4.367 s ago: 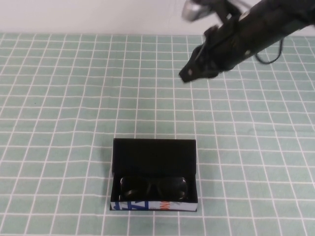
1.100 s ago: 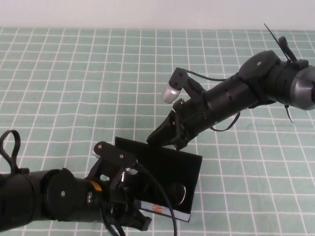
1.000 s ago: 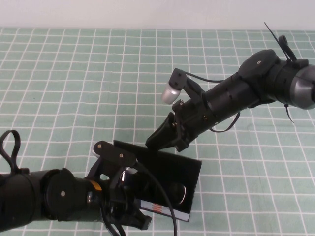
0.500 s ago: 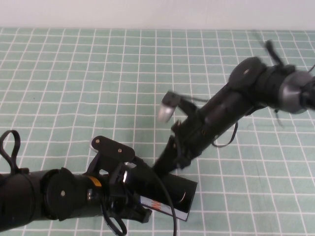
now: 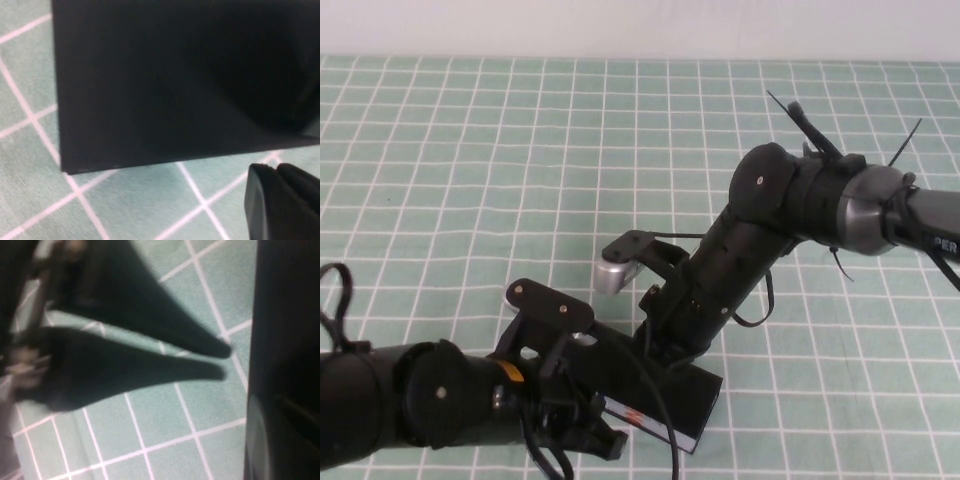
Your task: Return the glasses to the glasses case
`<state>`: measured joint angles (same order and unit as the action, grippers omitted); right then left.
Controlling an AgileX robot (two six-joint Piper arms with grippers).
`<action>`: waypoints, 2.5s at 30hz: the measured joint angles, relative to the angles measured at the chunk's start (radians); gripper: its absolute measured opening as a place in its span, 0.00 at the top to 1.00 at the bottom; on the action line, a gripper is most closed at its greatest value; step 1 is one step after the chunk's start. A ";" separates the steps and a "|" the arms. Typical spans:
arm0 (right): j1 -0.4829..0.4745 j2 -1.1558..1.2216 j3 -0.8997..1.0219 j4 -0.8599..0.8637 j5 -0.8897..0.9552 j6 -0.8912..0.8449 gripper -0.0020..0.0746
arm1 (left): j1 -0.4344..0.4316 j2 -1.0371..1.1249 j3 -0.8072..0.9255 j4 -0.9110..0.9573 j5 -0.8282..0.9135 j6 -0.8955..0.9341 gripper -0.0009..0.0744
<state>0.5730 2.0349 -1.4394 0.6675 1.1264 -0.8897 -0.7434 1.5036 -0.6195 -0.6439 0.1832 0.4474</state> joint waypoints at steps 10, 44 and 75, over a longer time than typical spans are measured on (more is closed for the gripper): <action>0.001 -0.213 0.004 -0.069 -0.308 0.056 0.99 | 0.000 -0.305 0.000 0.035 0.066 0.012 0.99; -0.080 -1.455 1.009 -0.764 -0.959 0.836 0.99 | 0.107 -1.266 0.180 1.034 0.424 -0.688 0.99; -0.080 -1.481 1.156 -0.739 -1.042 0.845 0.99 | 0.107 -1.266 0.369 1.054 0.284 -0.874 0.99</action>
<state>0.4929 0.5540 -0.2837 -0.0715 0.0839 -0.0447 -0.6366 0.2377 -0.2501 0.4104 0.4676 -0.4270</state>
